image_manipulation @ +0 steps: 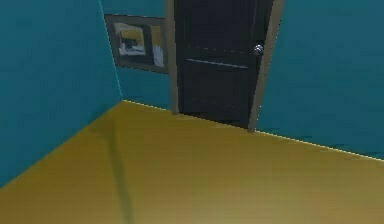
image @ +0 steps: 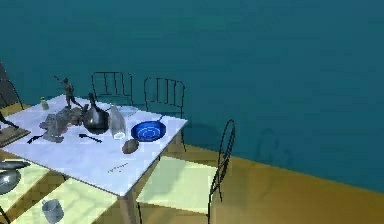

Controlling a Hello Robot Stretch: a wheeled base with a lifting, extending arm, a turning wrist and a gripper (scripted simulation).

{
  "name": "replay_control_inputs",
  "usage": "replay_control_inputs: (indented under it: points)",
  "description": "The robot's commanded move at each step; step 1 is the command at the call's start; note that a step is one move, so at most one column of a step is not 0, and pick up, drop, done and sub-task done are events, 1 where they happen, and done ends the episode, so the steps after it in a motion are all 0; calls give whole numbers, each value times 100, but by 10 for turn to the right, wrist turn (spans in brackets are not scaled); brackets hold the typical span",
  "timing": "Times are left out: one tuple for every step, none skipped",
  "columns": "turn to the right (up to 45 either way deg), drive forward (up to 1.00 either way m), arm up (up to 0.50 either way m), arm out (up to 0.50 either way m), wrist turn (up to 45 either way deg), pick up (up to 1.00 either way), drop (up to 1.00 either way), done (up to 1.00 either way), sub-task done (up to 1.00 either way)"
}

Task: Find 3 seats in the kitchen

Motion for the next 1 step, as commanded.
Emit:
replay_control_inputs:
  points:
    - [-450,0,0,0,0,0,0,0,0]
